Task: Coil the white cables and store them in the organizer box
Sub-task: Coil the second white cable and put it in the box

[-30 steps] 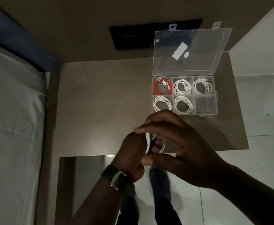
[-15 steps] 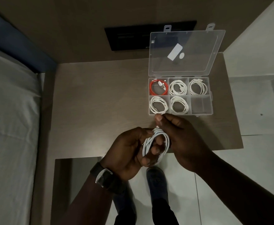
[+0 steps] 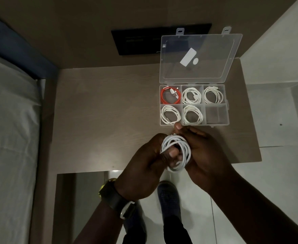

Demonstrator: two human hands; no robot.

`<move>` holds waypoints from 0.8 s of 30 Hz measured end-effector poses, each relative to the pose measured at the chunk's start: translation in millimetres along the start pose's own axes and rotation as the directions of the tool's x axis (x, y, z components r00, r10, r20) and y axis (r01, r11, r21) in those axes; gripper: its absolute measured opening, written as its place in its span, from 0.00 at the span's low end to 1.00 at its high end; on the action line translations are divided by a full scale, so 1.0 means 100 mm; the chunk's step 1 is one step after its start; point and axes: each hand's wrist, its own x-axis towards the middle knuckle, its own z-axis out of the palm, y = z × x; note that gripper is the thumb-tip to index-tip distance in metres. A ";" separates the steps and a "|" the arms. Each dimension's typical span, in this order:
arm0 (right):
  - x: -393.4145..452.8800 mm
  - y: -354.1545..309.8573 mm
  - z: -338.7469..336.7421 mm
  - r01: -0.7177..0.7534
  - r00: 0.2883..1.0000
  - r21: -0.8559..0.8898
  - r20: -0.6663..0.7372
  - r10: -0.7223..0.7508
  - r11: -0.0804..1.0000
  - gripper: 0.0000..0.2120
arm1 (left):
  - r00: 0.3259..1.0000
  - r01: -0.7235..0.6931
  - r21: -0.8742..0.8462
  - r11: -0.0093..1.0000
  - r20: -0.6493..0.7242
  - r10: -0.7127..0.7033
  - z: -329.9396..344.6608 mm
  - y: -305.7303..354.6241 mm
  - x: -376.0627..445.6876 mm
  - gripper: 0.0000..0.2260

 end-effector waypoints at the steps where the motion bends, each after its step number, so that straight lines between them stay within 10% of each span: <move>1: -0.03 0.03 -0.01 0.028 0.999 -0.063 -0.020 -0.029 0.998 0.09 | 0.998 -0.020 0.049 0.999 -0.059 0.023 0.01 -0.02 0.00 0.07; 5: -0.20 0.18 -0.04 0.327 0.933 -0.394 -0.010 -0.360 0.859 0.11 | 0.970 -0.005 0.152 0.988 -0.241 0.042 0.08 -0.11 0.01 0.10; 9: -0.23 0.24 -0.19 0.335 0.937 -0.552 0.108 -0.333 0.763 0.11 | 0.973 0.014 0.183 0.983 -0.231 0.029 0.09 -0.10 0.08 0.11; 16: 0.11 0.01 -0.77 0.204 0.978 -0.436 0.046 -0.204 0.877 0.11 | 0.912 0.388 -0.216 0.896 -0.048 -0.406 0.29 -0.06 0.45 0.09; 24: 0.65 -0.51 -1.43 0.195 0.937 -0.447 -0.177 -0.300 0.873 0.09 | 0.931 0.270 0.064 0.961 -0.273 -0.243 0.80 -0.20 1.55 0.08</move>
